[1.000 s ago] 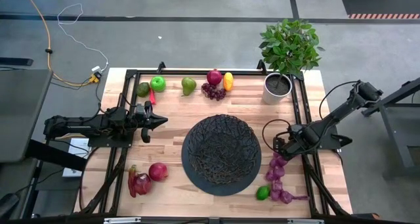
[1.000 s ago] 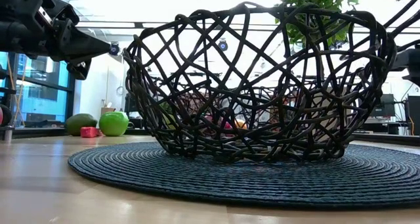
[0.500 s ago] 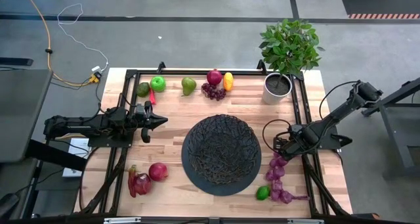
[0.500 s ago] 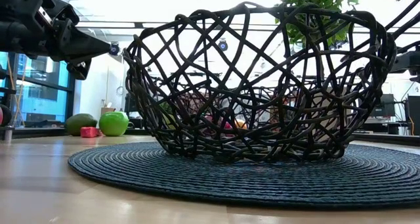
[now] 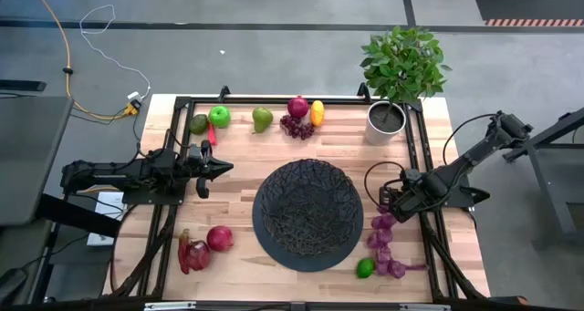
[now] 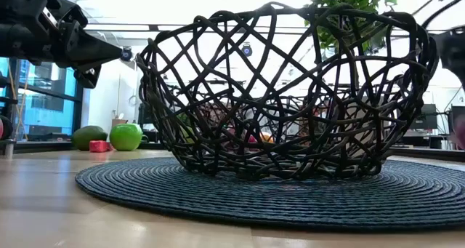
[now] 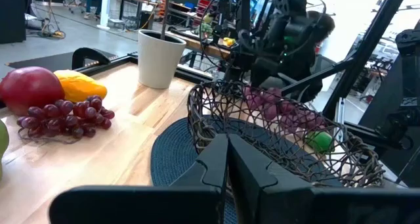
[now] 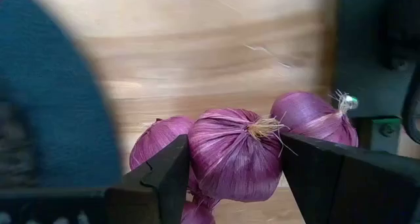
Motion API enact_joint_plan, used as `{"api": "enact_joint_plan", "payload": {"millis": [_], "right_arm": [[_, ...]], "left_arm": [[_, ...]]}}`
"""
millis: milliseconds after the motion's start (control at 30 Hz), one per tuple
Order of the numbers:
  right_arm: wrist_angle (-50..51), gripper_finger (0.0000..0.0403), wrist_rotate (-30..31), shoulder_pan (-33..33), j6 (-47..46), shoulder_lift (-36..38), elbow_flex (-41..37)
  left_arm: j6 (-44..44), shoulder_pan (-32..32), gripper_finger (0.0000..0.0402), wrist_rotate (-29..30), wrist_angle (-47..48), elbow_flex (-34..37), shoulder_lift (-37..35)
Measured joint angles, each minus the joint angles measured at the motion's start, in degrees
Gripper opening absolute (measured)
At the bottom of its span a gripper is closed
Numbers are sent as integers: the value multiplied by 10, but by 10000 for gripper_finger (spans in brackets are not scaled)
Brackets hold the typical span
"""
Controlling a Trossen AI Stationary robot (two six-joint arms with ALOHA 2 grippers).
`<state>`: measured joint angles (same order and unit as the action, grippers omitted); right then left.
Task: Build produce basket
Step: Put the purple garlic into the basket
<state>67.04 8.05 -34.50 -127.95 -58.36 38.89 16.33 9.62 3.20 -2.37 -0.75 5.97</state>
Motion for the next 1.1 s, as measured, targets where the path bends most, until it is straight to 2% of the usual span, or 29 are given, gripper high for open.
{"api": "enact_joint_plan", "payload": {"millis": [333, 500, 667, 900, 1000, 1100], "right_arm": [[74, 193, 100, 0, 135, 29, 124], [126, 193, 178, 0, 192, 47, 213], [140, 193, 249, 0, 298, 49, 306], [126, 193, 314, 0, 456, 47, 433], [82, 193, 344, 9, 550, 36, 480], [20, 193, 350, 36, 668, 11, 526]], "left_arm": [[0, 0, 3, 0, 0, 0, 0], [0, 0, 3, 0, 0, 0, 0], [0, 0, 3, 0, 0, 0, 0], [0, 0, 3, 0, 0, 0, 0], [0, 0, 3, 0, 0, 0, 0], [0, 0, 3, 0, 0, 0, 0]]}}
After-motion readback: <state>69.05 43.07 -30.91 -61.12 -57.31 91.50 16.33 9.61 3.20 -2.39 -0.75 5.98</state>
